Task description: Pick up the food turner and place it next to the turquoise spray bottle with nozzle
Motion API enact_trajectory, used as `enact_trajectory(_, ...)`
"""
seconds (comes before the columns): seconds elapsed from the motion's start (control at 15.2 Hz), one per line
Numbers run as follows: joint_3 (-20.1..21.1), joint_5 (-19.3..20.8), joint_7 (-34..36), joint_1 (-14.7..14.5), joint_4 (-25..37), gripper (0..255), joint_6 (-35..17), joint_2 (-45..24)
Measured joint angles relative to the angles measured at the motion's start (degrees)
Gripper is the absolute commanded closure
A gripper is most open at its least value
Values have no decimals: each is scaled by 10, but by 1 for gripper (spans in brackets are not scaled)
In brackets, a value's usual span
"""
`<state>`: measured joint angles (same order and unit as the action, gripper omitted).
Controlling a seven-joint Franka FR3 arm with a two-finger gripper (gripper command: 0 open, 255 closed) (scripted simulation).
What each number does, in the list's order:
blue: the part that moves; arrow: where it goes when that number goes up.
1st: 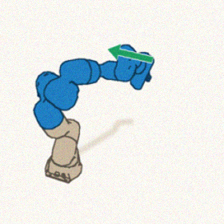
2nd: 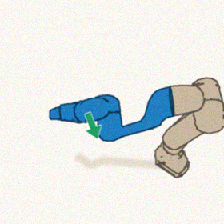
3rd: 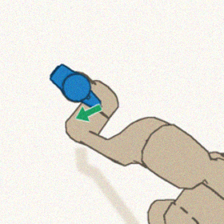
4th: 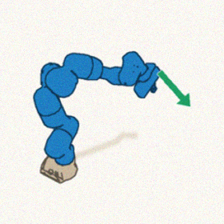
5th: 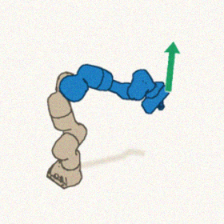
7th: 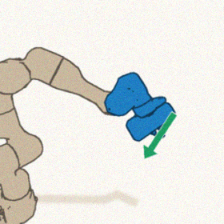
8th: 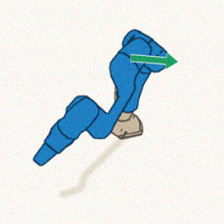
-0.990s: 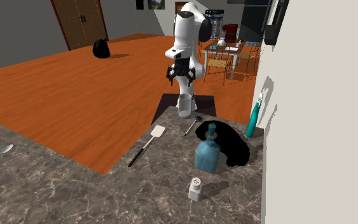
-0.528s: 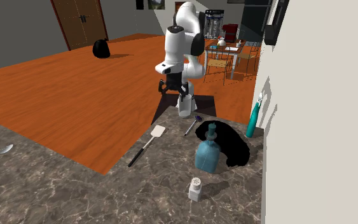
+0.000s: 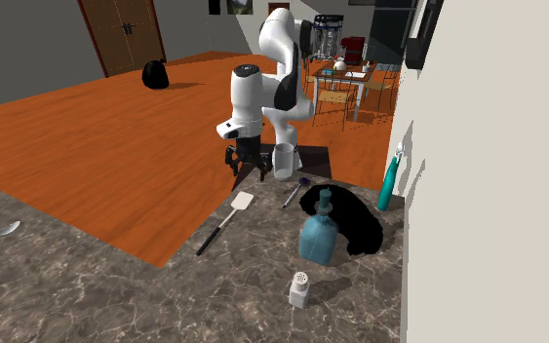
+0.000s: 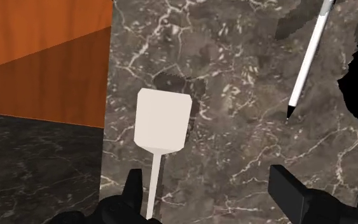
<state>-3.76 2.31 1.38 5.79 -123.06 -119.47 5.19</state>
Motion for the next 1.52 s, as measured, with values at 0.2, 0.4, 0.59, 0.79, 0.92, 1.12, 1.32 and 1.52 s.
enact_trajectory(0.2, -9, -9, 7, 8, 35, 0, -29, -58)
enact_trajectory(0.4, -17, -21, 13, 17, 77, 0, -53, -117)
enact_trajectory(0.59, -24, -35, 14, 28, 126, 0, -66, -173)
enact_trajectory(0.79, -25, -41, 15, 32, 139, 0, -84, -203)
enact_trajectory(0.92, -25, -43, 13, 33, 135, 0, -99, -213)
enact_trajectory(1.12, -24, -44, 13, 33, 128, 0, -116, -224)
enact_trajectory(1.32, -24, -45, 13, 33, 128, 0, -120, -228)
enact_trajectory(1.52, -24, -45, 13, 33, 128, 0, -121, -228)
